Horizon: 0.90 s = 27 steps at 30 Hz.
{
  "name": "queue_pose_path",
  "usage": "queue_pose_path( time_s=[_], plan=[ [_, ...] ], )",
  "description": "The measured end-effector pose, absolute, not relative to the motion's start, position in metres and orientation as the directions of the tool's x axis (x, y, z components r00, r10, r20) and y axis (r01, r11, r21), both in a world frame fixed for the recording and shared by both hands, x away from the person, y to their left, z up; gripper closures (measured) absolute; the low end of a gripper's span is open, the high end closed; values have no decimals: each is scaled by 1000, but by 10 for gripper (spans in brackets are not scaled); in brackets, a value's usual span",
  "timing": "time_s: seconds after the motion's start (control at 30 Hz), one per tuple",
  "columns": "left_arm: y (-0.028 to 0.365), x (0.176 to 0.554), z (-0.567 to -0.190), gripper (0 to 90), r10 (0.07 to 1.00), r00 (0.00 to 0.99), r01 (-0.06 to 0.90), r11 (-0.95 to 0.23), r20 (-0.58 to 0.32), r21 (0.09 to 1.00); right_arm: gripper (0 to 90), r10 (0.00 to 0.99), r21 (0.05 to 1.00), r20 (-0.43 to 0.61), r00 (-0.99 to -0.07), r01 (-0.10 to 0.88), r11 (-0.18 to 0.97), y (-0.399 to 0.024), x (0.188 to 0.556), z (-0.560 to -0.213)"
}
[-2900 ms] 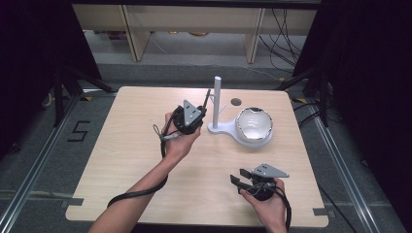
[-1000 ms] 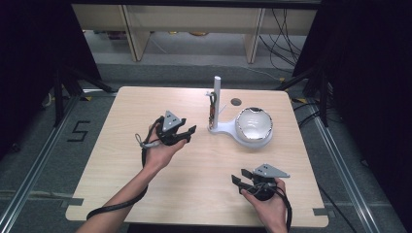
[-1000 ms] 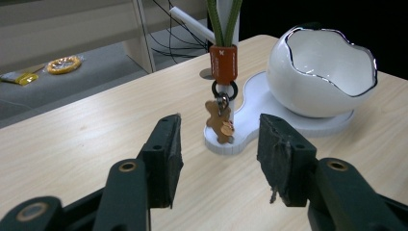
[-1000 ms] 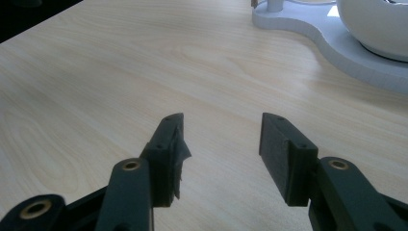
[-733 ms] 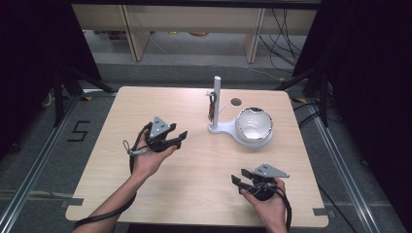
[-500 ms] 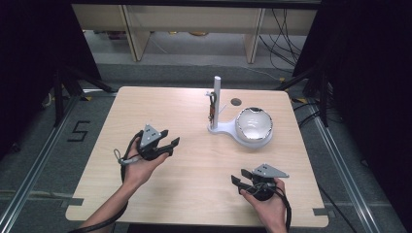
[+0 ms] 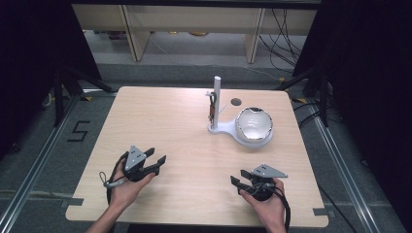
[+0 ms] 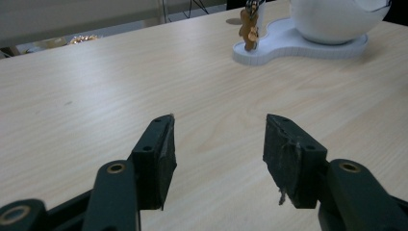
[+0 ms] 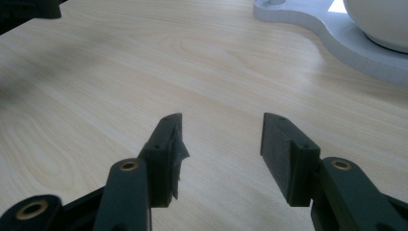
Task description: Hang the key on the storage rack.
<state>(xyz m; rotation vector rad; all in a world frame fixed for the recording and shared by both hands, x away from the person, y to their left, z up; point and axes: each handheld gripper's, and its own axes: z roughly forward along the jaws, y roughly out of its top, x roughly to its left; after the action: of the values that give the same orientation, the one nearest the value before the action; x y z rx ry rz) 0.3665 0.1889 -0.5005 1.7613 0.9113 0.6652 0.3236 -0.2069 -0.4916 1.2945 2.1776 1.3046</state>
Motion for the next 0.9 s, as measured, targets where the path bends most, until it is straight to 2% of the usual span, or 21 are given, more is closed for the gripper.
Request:
queue_pose_path(
  time_s=[0.07, 0.1, 0.2, 0.4, 0.57, 0.7, 0.73, 0.8, 0.9],
  plan=[
    [192, 361, -507, 444, 833, 554, 286, -201, 10, 937, 508, 810, 812, 193, -553, 553, 184, -207, 323, -492],
    [193, 358, -510, 444, 838, 546, 297, -203, 9, 933, 507, 820, 797, 228, -525, 584, 152, -204, 321, -491],
    [196, 354, -516, 440, 837, 547, 295, -200, 7, 934, 507, 814, 820, 176, -554, 540, 190, -206, 324, -492],
    [199, 349, -522, 434, 845, 534, 278, -185, 8, 942, 506, 815, 812, 203, -543, 558, 169, -206, 322, -493],
    [200, 347, -522, 429, 849, 528, 257, -180, 18, 949, 505, 816, 814, 179, -550, 549, 192, -207, 323, -494],
    [199, 345, -522, 423, 853, 522, 249, -181, 25, 952, 504, 809, 810, 196, -554, 557, 185, -206, 323, -495],
    [199, 345, -522, 422, 854, 520, 249, -180, 26, 952, 504, 818, 793, 232, -527, 589, 154, -204, 320, -495],
    [199, 345, -522, 418, 855, 518, 249, -178, 25, 952, 504, 821, 815, 182, -541, 551, 183, -205, 323, -498],
    [200, 345, -522, 416, 856, 516, 249, -176, 23, 952, 503, 812, 809, 192, -552, 557, 187, -206, 323, -497]
  ],
)
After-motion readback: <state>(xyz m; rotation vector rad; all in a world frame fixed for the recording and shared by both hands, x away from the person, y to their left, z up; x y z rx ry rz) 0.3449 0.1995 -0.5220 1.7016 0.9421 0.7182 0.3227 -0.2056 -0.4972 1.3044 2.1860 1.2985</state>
